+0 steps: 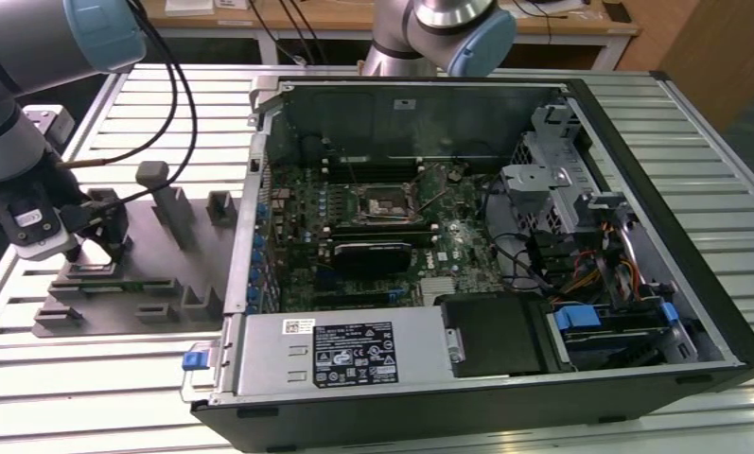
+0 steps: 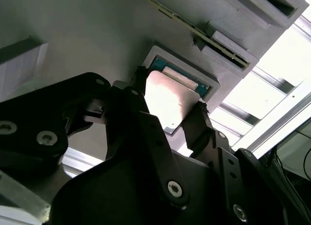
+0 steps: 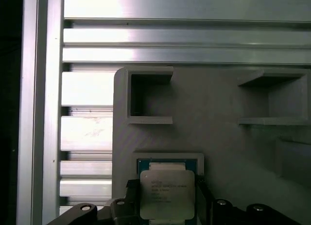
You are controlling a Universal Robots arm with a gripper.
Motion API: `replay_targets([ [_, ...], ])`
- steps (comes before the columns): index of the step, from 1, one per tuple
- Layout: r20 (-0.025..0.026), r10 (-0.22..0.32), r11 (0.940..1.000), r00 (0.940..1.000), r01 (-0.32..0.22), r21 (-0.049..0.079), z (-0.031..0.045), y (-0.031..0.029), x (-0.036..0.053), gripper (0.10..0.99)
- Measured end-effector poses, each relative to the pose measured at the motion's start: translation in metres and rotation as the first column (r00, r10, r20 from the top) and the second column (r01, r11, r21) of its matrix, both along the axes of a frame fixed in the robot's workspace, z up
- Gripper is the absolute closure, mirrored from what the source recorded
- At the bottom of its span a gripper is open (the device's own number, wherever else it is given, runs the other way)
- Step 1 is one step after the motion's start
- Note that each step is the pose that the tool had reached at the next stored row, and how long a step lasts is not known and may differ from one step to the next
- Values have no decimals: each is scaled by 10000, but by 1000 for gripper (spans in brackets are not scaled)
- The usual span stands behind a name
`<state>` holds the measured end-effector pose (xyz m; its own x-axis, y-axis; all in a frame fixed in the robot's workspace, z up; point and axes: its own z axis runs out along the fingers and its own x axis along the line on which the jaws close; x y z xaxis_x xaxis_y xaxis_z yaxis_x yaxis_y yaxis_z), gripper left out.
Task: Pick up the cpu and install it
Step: 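Pick up the cpu and move it towards the insertion slot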
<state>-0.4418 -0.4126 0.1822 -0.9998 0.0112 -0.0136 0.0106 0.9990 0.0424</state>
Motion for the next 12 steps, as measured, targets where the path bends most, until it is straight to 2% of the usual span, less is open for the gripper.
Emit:
replay_targets([
  [1,1,0,10000,10000,0,0,0,0,0,545],
  [12,1,0,10000,10000,0,0,-1,2,0,545],
])
